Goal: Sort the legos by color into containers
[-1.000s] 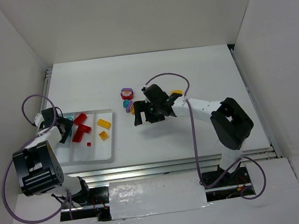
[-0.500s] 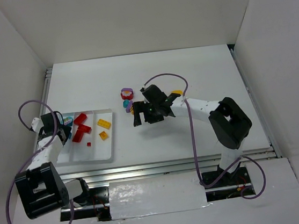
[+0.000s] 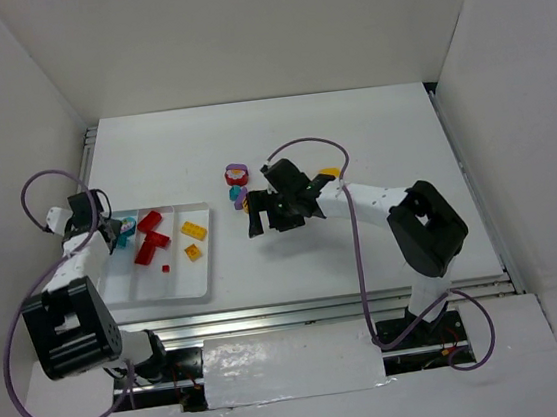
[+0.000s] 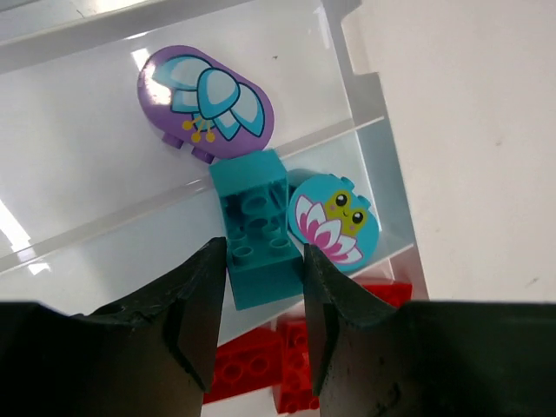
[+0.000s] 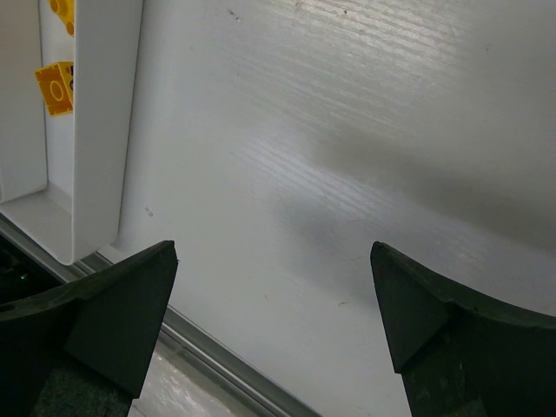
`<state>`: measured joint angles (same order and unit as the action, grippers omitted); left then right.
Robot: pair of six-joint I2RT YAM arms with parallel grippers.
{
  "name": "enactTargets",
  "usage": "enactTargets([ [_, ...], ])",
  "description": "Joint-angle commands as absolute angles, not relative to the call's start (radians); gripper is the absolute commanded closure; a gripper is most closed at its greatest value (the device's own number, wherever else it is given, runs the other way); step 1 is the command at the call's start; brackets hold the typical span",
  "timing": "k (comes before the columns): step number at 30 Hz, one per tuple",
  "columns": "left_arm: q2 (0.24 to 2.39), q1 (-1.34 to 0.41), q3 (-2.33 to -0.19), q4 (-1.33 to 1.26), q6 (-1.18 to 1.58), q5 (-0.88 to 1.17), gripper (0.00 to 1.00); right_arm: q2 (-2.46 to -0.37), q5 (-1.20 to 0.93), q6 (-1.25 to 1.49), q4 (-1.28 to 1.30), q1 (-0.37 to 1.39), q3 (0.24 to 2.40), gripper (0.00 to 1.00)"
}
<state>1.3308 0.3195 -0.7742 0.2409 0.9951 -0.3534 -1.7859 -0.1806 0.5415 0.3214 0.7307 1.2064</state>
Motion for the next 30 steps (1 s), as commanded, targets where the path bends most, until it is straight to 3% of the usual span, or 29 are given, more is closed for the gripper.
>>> enactTargets([
  [1,1.431,0.327,-0.834,0.221,1.032,-0.377,0.72,-1.798,-0.178,0.523,0.339,0.741,1.249,0.0],
  [2,1.466,0.327,-0.85,0.232,1.045,-0.402,0.6,-1.799,-0.176,0.522,0.344,0.742,1.255,0.0],
  [5,1.502,0.327,-0.87,0.262,1.055,-0.422,0.41,-1.813,-0.172,0.514,0.356,0.741,1.264,0.0],
  [13,1.5,0.327,-0.858,0.241,1.039,-0.436,0.28,-1.878,-0.179,0.518,0.368,0.745,1.304,0.0],
  [16,1.494,0.327,-0.857,0.251,1.031,-0.445,0.14,-1.887,-0.175,0.519,0.376,0.747,1.318,0.0],
  [24,1.379,0.324,-0.844,0.17,0.953,-0.393,0.08,-1.898,-0.167,0.517,0.402,0.749,1.339,0.0],
  [30,1.5,0.325,-0.91,0.164,0.934,-0.37,0.08,-1.901,-0.163,0.508,0.408,0.749,1.328,0.0],
])
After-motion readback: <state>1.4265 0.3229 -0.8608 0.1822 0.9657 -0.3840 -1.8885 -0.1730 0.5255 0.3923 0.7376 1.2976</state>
